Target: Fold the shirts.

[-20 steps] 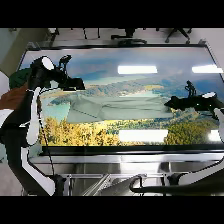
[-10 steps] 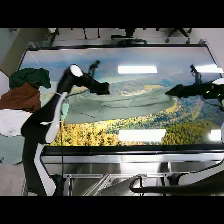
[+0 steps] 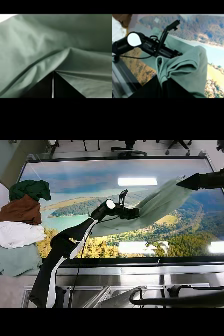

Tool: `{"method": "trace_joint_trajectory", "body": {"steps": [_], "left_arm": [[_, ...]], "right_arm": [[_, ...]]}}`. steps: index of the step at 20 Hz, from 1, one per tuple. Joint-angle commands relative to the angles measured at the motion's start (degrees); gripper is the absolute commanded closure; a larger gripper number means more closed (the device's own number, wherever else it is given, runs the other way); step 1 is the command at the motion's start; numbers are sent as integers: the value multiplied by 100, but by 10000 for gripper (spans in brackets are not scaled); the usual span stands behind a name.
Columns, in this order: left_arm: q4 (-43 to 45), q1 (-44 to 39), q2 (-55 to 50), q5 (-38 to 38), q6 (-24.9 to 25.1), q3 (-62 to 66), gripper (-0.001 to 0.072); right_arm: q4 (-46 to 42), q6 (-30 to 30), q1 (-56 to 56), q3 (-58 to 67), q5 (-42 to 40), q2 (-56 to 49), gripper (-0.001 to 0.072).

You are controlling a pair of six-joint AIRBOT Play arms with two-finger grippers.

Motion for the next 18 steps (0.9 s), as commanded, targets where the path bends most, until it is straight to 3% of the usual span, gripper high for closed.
{"method": "trace_joint_trajectory", "body": {"steps": [1,4,8,12,18], "left_arm": [[-616,50,-66,-433,20,435,691],[-1412,566,481,-1611,492,866,692],[-2699,1676,2404,-2238,1462,-9,693],[-2833,2702,4004,-2796,1493,-195,692],[-2658,3552,5257,-3215,1519,-197,692]], "right_arm": [[74,31,4,50,125,125,692],[98,245,28,48,116,-42,692],[98,380,741,48,-144,-177,692],[70,459,2374,-79,-1390,-350,692],[76,417,5101,-450,-3654,-1534,691]]}}
